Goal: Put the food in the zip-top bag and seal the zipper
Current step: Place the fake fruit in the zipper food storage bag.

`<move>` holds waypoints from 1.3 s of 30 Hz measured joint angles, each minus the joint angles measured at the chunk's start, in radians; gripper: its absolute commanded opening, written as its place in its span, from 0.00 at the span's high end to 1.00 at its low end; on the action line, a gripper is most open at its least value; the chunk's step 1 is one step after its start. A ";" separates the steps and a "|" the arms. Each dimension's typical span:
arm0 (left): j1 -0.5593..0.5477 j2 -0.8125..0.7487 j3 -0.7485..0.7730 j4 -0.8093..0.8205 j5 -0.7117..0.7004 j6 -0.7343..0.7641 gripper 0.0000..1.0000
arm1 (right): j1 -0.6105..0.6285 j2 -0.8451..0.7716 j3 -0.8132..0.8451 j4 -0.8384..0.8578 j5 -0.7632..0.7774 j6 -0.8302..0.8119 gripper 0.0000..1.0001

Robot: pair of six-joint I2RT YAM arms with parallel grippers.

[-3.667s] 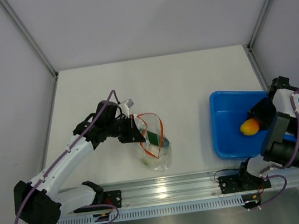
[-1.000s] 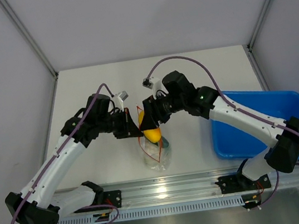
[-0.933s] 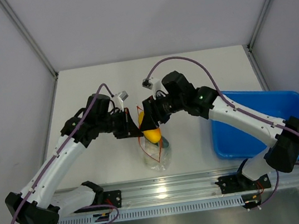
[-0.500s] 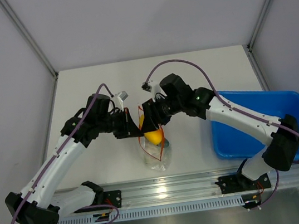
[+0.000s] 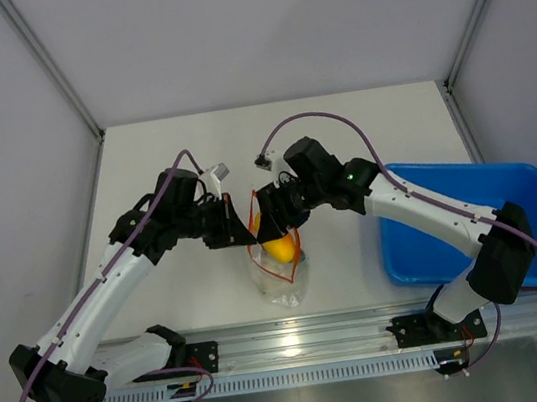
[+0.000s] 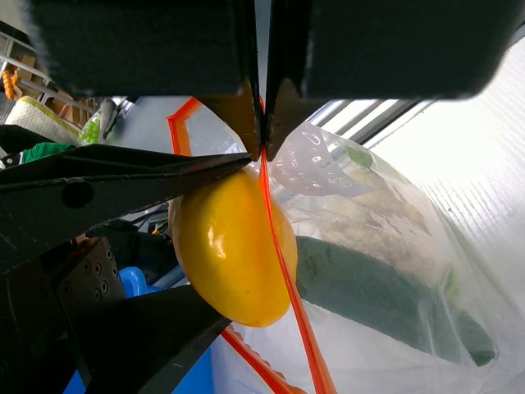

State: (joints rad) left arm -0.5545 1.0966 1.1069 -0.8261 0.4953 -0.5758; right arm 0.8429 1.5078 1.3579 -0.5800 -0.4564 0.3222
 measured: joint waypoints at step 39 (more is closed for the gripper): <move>0.000 0.015 0.000 0.000 0.007 0.000 0.99 | -0.082 -0.068 0.128 -0.132 0.116 -0.020 0.31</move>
State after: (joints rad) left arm -0.5545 1.1114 1.1072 -0.8261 0.5026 -0.5758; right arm 0.7605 1.4399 1.4860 -0.7124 -0.3405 0.3023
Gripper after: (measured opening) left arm 0.004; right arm 0.710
